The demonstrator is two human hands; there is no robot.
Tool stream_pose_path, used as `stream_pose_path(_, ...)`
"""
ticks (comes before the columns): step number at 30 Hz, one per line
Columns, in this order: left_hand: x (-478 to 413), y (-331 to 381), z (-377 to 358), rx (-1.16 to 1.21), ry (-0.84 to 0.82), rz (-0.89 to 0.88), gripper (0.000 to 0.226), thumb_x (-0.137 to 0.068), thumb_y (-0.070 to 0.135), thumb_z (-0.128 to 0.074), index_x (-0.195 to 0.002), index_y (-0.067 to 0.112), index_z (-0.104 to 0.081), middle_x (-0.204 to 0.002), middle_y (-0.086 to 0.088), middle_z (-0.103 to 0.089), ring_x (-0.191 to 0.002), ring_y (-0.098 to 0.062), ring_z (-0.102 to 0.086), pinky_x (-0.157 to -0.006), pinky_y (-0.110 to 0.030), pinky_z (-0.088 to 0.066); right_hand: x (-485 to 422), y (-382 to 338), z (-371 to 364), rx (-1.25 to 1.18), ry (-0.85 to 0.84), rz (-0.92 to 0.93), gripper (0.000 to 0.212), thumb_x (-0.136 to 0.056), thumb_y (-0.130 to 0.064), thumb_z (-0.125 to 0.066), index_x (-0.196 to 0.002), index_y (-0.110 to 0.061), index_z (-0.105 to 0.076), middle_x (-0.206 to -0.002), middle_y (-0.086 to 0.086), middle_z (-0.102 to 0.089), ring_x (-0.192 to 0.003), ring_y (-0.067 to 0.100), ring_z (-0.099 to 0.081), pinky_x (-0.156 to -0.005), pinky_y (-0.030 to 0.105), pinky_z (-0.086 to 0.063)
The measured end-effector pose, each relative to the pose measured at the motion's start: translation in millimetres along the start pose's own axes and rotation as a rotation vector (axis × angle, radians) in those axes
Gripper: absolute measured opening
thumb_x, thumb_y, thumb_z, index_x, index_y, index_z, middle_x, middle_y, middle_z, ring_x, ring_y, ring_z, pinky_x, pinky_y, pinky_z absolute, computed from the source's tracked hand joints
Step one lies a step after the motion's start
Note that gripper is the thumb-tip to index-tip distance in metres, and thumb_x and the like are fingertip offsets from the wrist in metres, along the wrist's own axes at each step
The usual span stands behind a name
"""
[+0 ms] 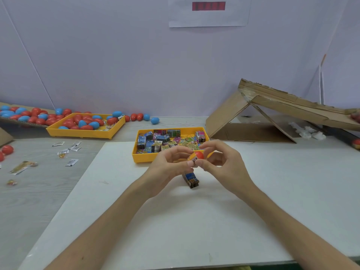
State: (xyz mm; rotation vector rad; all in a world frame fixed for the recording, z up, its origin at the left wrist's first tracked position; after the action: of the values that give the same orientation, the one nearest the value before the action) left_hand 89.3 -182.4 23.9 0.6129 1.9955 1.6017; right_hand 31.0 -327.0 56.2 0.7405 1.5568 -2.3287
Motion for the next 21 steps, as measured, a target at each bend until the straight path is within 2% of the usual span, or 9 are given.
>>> stream_pose_path(4,0.1,-0.1,-1.1,0.022,0.008,0.010,0.028,-0.081,0.010,-0.079,-0.108,0.013,-0.072,-0.107,-0.013,-0.074,-0.100,-0.028,-0.072,-0.083,-0.032,-0.059,0.0,1.4,-0.8,-0.042,-0.016,-0.003,0.022,-0.083,-0.018,-0.082,-0.098,-0.028,-0.069,-0.091,-0.009,-0.077,-0.082,0.016,-0.076,-0.074,0.035,-0.062)
stream_pose_path(9,0.9,-0.6,-1.7,0.065,0.020,0.014,0.027,-0.081,0.014,-0.076,-0.107,0.010,-0.071,-0.103,-0.014,-0.074,-0.098,-0.028,-0.072,-0.083,-0.032,-0.059,1.2,3.1,0.0,-0.073,-0.012,0.004,0.022,-0.081,-0.014,-0.082,-0.100,-0.021,-0.075,-0.093,-0.007,-0.076,-0.085,0.017,-0.075,-0.078,0.032,-0.061)
stream_pose_path(15,1.7,-1.7,-3.4,0.106,0.009,0.021,0.024,-0.080,0.008,-0.075,-0.103,0.008,-0.070,-0.101,-0.014,-0.074,-0.097,-0.028,-0.072,-0.084,-0.032,-0.059,1.0,-1.7,1.7,-0.159,-0.002,0.023,0.025,-0.074,-0.022,-0.082,-0.097,-0.028,-0.077,-0.100,-0.007,-0.076,-0.090,0.017,-0.074,-0.079,0.025,-0.059)
stream_pose_path(21,1.8,-2.3,-4.8,0.161,0.000,0.026,0.019,-0.081,0.005,-0.078,-0.097,0.011,-0.072,-0.103,-0.013,-0.073,-0.098,-0.027,-0.072,-0.084,-0.032,-0.058,-0.8,2.1,1.3,-0.248,-0.001,0.001,0.027,-0.071,-0.019,-0.082,-0.098,-0.022,-0.079,-0.101,-0.005,-0.078,-0.097,0.017,-0.073,-0.083,0.025,-0.059)
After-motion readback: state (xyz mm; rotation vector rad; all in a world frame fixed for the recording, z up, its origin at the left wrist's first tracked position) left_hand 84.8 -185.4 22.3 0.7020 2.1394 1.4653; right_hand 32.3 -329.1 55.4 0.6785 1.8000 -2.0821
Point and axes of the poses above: each hand's wrist, its own x-axis away from the middle knuckle, its own z-axis out of the back of the hand, y = z × x, the point moved 8 cm from there along -x, towards the middle knuckle
